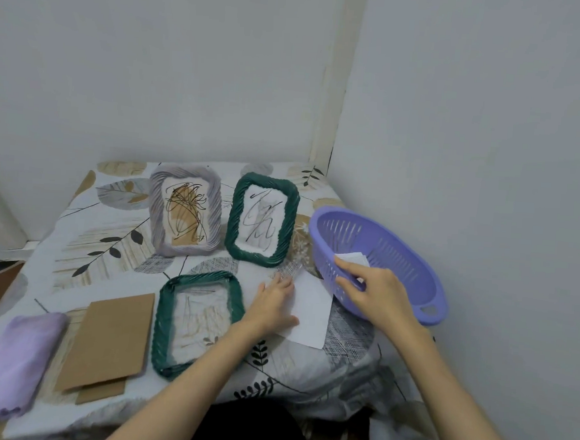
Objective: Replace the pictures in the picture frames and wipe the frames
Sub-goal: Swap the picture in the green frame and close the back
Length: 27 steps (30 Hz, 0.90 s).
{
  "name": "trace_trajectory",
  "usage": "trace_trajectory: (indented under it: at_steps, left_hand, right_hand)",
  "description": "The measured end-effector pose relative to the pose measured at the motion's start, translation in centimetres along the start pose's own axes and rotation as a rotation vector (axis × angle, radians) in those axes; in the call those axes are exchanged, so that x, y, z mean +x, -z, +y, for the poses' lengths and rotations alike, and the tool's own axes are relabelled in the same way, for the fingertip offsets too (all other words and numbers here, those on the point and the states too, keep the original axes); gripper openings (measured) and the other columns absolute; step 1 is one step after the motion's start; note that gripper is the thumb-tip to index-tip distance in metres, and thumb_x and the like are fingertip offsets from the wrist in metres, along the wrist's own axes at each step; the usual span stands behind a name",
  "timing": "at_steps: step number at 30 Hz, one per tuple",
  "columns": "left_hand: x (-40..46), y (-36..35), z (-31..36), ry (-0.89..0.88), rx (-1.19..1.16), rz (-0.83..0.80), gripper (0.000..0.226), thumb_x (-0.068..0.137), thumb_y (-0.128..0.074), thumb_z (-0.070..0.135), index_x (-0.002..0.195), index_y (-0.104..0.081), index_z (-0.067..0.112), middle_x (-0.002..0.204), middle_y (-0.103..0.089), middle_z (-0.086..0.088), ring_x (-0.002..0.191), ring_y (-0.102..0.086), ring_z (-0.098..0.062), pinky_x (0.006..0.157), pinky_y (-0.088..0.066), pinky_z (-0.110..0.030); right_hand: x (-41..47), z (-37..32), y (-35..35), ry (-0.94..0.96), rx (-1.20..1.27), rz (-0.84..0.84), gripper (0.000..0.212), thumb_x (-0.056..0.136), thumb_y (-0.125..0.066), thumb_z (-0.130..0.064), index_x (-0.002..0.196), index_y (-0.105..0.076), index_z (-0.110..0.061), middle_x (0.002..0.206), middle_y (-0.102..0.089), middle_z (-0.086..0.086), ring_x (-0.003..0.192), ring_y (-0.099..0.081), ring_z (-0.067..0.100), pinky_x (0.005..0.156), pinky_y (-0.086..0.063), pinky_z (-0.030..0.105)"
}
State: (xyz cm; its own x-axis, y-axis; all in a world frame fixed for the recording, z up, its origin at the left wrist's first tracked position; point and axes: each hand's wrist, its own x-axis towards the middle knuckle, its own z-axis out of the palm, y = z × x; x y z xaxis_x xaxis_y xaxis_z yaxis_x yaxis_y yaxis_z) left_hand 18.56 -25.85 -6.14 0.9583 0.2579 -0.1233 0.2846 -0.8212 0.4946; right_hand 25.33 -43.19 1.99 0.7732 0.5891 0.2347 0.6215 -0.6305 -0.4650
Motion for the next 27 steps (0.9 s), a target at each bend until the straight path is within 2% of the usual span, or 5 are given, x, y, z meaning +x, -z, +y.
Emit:
trace_trajectory:
  at_steps: [7,13,19,23,27]
  left_hand:
    - [1.4,-2.3,0.1,0.052,0.258,0.088,0.077,0.079,-0.045,0.068,0.138,-0.034,0.021,0.158,-0.001,-0.007,0.144,0.01,-0.032,0.115,0.002,-0.051]
    - [1.7,-2.8,0.8,0.062,-0.004,0.112,0.045,0.094,-0.042,0.039,0.126,-0.045,0.008,0.152,-0.025,-0.006,0.144,-0.009,-0.029,0.114,-0.013,-0.049]
    - [0.6,-1.1,0.0,-0.018,0.103,0.047,0.057,0.091,-0.048,0.042,0.138,-0.037,0.012,0.154,-0.023,0.0,0.146,-0.003,-0.025,0.116,0.0,-0.049]
    - [0.4,-0.6,-0.9,-0.016,-0.114,0.22,0.035,0.094,-0.045,0.027,0.125,-0.05,0.01,0.136,-0.048,-0.006,0.136,-0.032,-0.026,0.111,-0.022,-0.044]
    - [-0.4,1.5,-0.3,0.064,-0.475,0.362,0.042,0.097,-0.041,0.03,0.133,-0.045,0.009,0.131,-0.054,-0.008,0.121,-0.049,-0.021,0.101,-0.037,-0.031]
  right_hand:
    - [-0.7,-1.4,-1.4,0.047,-0.015,0.001,0.037,0.089,-0.055,-0.033,0.127,-0.054,-0.034,0.118,-0.066,-0.003,0.107,-0.058,0.021,0.08,-0.044,0.029]
    - [-1.5,-1.5,-3.4,0.078,-0.017,-0.021,0.04,0.089,-0.055,-0.034,0.129,-0.052,-0.034,0.111,-0.067,-0.002,0.102,-0.059,0.021,0.08,-0.045,0.032]
    - [-1.5,-1.4,-3.7,0.092,-0.041,-0.031,0.042,0.09,-0.054,-0.036,0.131,-0.049,-0.034,0.111,-0.066,-0.004,0.1,-0.059,0.019,0.078,-0.046,0.031]
    - [-1.4,-1.6,-3.0,0.042,0.026,-0.117,0.041,0.087,-0.057,-0.039,0.128,-0.052,-0.033,0.109,-0.066,-0.003,0.096,-0.06,0.018,0.081,-0.046,0.032]
    - [0.7,0.4,-1.4,-0.197,0.287,-0.172,0.04,0.089,-0.055,-0.039,0.125,-0.056,-0.022,0.094,-0.064,0.005,0.089,-0.059,0.021,0.087,-0.045,0.032]
